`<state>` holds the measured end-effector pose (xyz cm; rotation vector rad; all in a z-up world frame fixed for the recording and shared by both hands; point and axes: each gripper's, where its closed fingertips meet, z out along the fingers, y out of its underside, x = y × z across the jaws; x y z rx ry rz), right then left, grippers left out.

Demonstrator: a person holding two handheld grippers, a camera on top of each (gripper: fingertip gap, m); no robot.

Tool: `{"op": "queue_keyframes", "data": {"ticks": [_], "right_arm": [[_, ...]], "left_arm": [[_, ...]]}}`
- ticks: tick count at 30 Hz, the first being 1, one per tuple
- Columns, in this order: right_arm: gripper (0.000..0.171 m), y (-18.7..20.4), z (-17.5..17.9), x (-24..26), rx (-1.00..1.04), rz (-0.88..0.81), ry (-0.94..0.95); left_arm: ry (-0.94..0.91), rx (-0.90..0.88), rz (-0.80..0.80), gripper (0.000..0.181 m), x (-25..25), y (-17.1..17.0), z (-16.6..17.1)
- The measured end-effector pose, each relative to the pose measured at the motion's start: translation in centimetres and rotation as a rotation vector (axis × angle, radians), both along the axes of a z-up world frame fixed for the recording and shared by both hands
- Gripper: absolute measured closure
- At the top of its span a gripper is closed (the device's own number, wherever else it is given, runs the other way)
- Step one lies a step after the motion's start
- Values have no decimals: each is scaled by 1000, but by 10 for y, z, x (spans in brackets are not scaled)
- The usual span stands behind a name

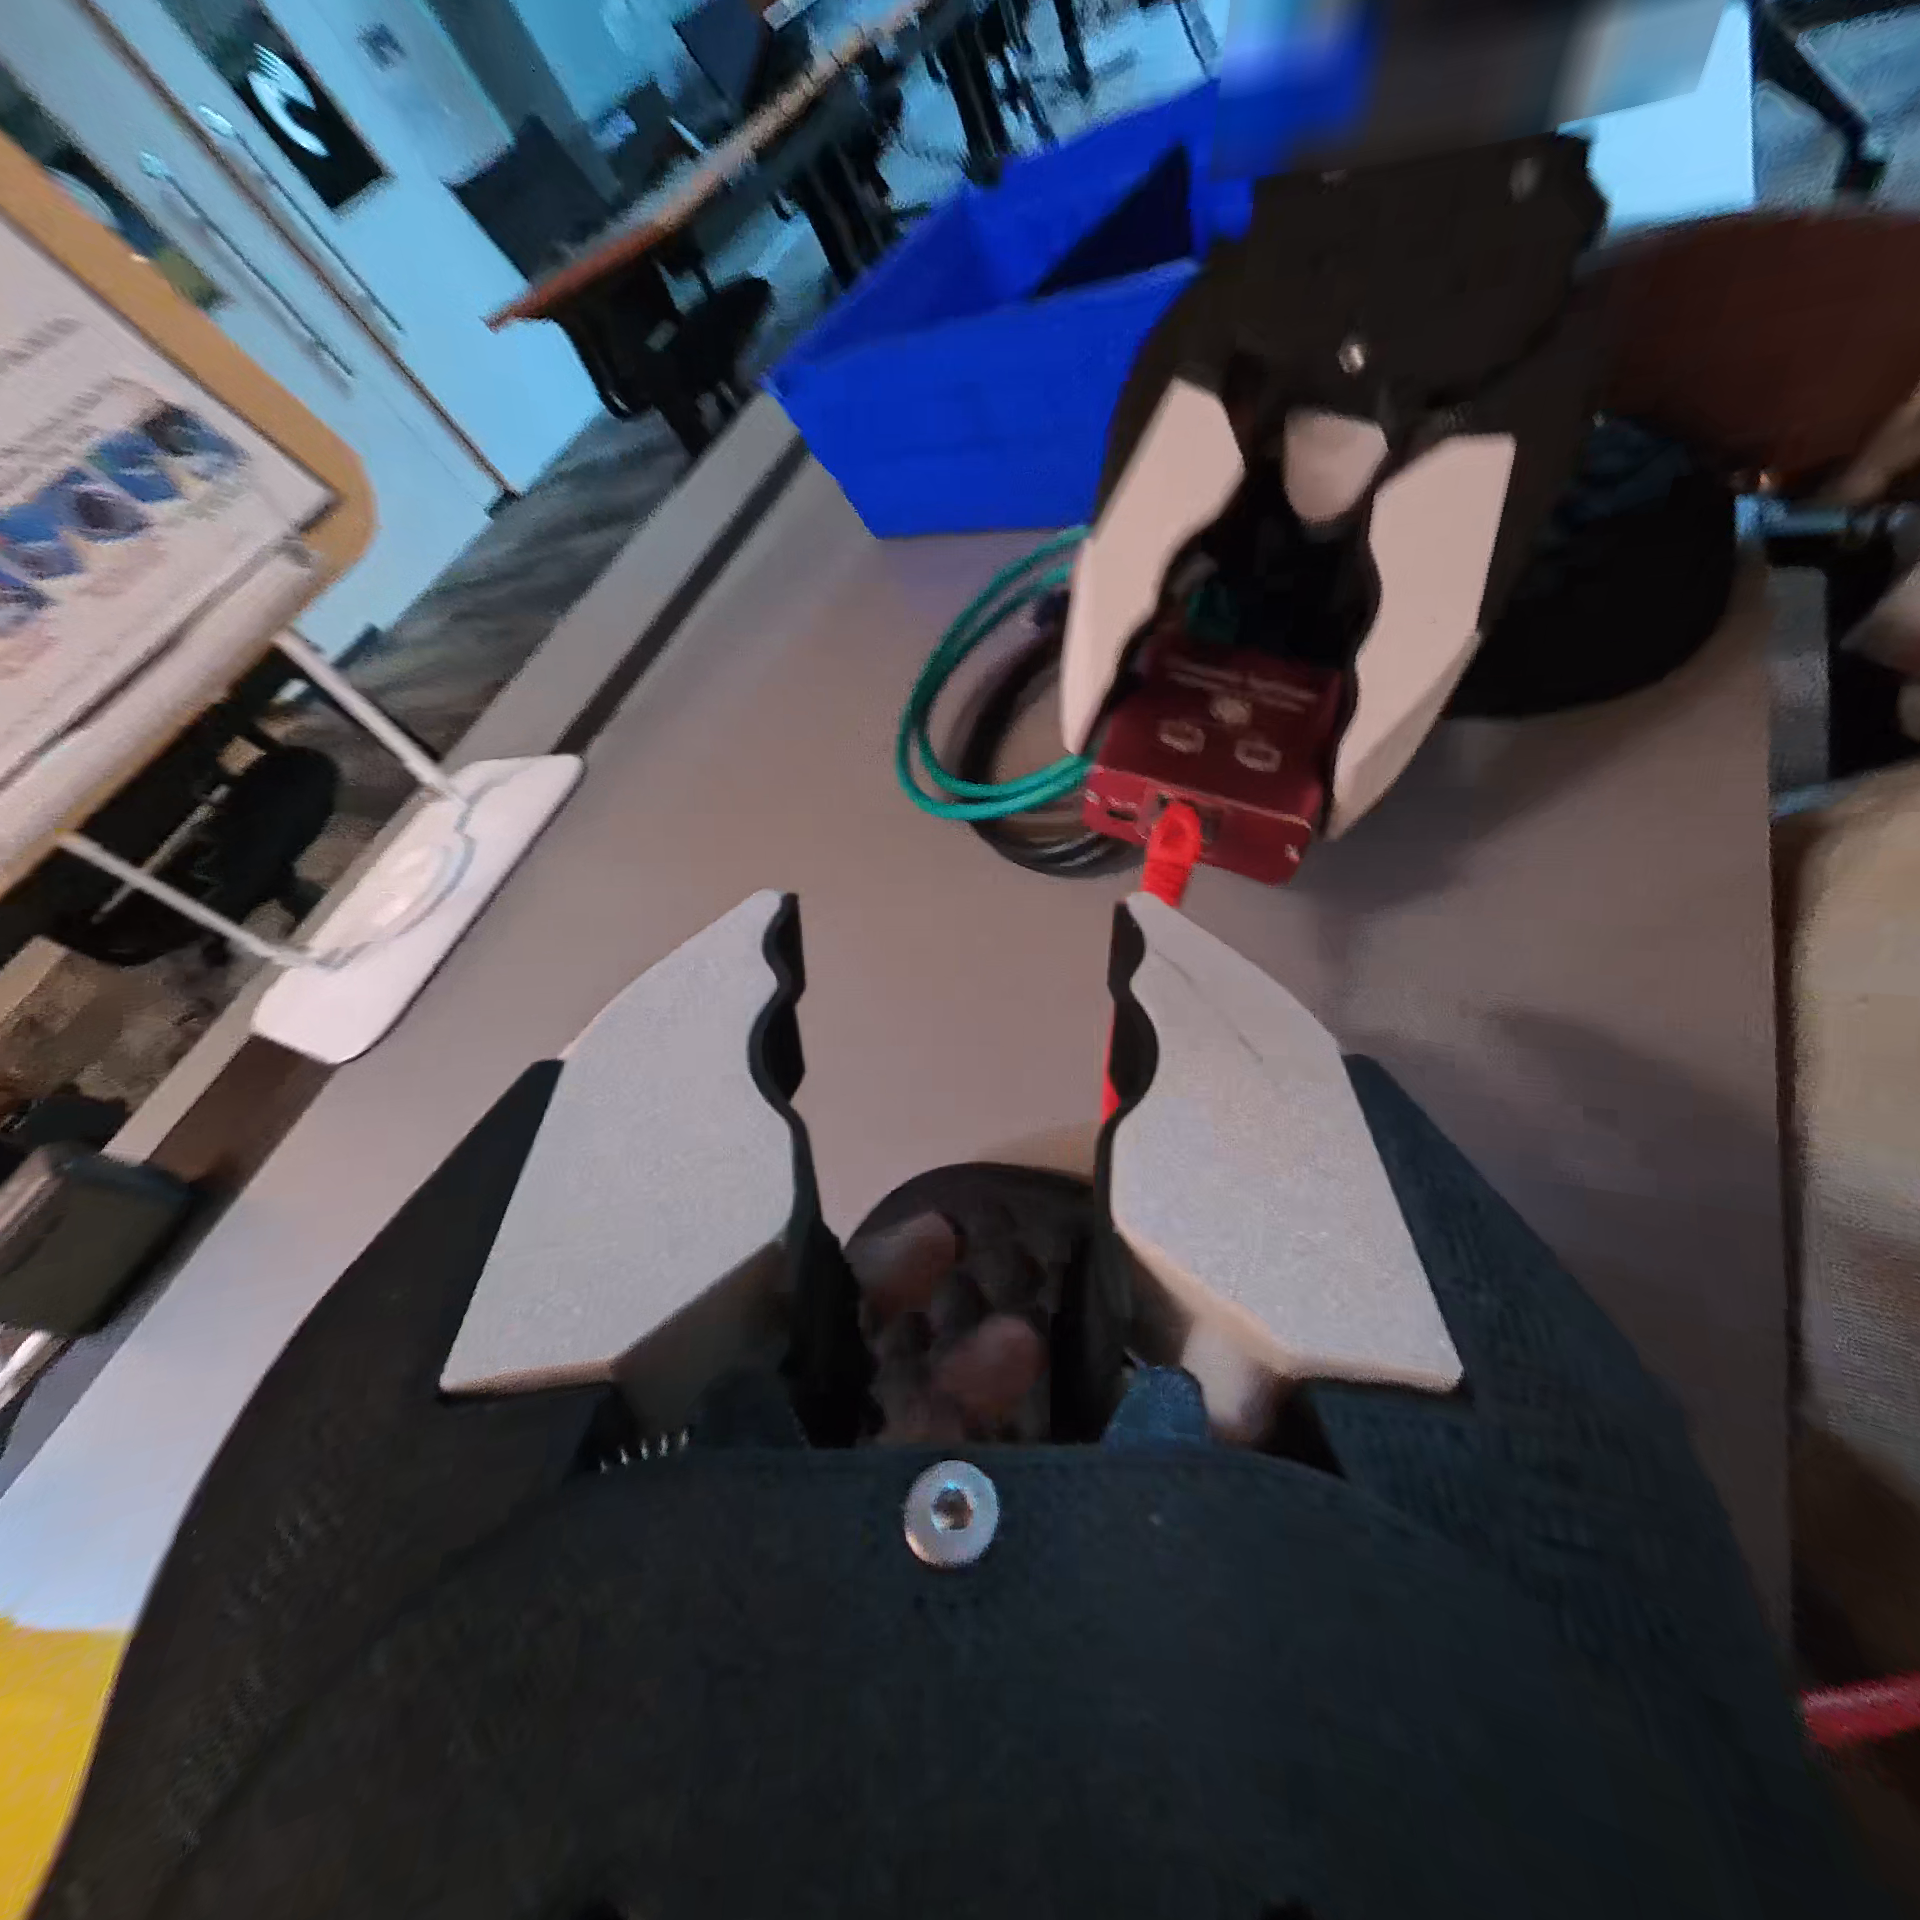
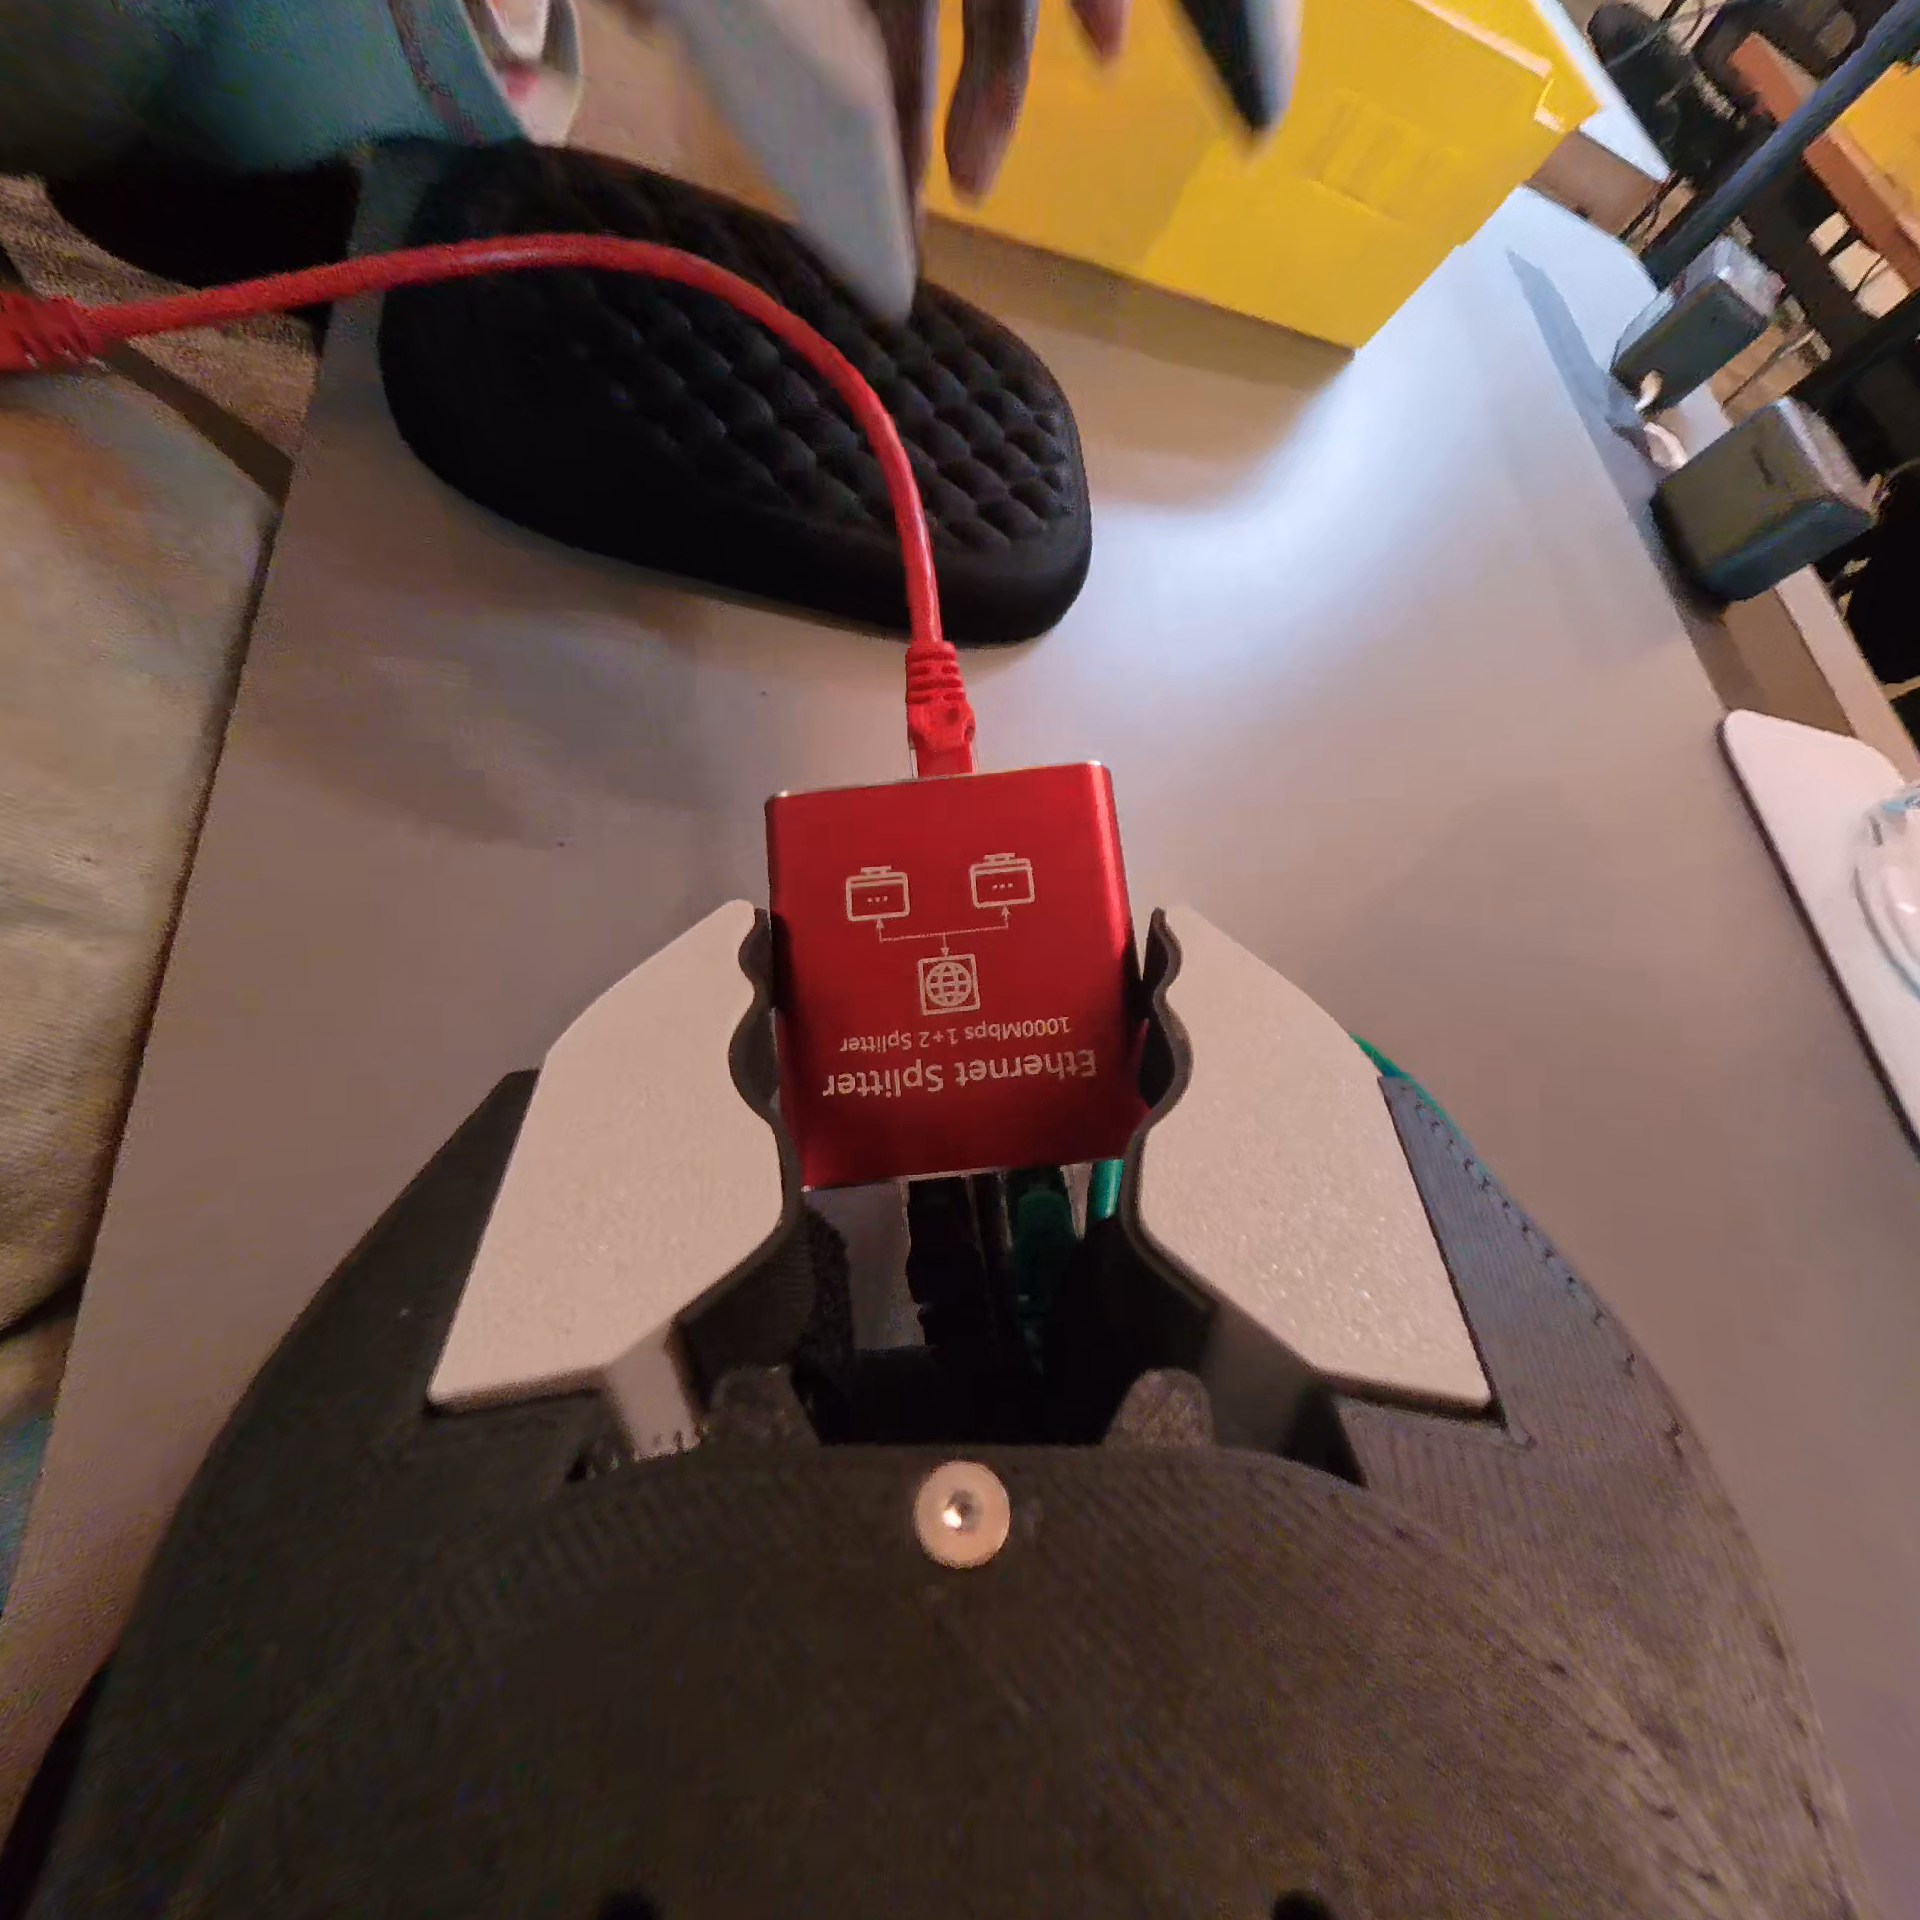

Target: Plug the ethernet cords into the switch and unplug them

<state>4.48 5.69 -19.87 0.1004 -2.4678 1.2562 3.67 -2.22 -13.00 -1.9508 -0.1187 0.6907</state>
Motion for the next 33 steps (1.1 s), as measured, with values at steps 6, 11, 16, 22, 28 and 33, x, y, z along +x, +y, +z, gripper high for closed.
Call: {"op": "queue_keyframes", "data": {"ticks": [6,11,16,22,28,33], "right_arm": [[93,1,-4,-12,37,-86,53],[65,9,26,-15,-132,-153,154],[39,36,116,-24,-681,-304,275],[42,70,127,-33,-852,-428,552],[43,45,99,-33,-680,-322,410],[39,14,30,-5,-148,-134,124]], "left_arm": [[74,69,183,124,-11,-64,42],[59,149,345,124,-16,-121,66],[48,251,531,124,-22,-180,81],[89,309,710,124,-24,-234,88],[87,310,616,124,-20,-214,90],[96,242,578,124,-20,-196,86]]}}
